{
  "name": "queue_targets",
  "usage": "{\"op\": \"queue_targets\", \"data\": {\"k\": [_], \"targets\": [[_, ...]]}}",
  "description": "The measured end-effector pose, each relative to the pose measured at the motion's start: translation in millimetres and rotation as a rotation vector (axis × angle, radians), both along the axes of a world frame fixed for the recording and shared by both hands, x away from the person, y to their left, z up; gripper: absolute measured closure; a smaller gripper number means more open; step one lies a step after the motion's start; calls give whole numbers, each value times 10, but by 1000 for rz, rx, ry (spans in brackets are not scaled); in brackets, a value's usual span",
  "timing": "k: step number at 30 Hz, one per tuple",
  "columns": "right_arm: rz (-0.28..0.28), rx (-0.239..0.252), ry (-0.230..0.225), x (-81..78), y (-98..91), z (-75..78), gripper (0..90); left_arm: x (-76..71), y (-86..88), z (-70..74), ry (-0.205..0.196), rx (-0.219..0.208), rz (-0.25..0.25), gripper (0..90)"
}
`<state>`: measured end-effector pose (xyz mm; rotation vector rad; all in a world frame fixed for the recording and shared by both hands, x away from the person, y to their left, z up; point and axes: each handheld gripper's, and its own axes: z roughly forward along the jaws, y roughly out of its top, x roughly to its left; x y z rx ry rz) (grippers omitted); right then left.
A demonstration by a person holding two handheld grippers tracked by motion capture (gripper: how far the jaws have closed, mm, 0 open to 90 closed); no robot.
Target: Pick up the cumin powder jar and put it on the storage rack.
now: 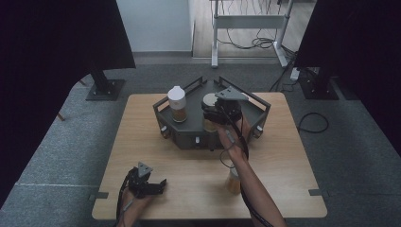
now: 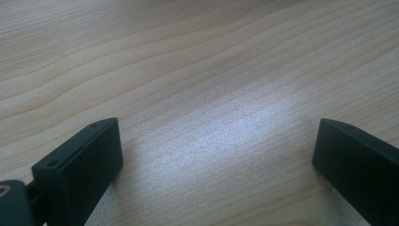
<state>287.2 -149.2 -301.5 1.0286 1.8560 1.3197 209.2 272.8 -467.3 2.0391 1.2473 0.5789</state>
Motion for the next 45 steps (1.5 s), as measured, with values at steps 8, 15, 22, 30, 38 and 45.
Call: {"op": "queue_targets", "data": {"k": [8,15,22,30,38,45], "targets": [[-13,-4,4,111,16,-18,327,0,0,0,0,0,0,16],[-14,-20,7,218,68,-32,327,-1,-1,0,-1,1,0,16],[-23,-36,7,291,127,-56,327,0,0,0,0,1,0,16],[-39,-29,23,380,110,-137,327,-1,0,-1,-1,0,0,16],[-34,-20,29,398,79,-144,324,-1,0,-1,-1,0,0,16],[-31,-25,25,391,79,-150,306,-1,-1,0,-1,1,0,16]]}}
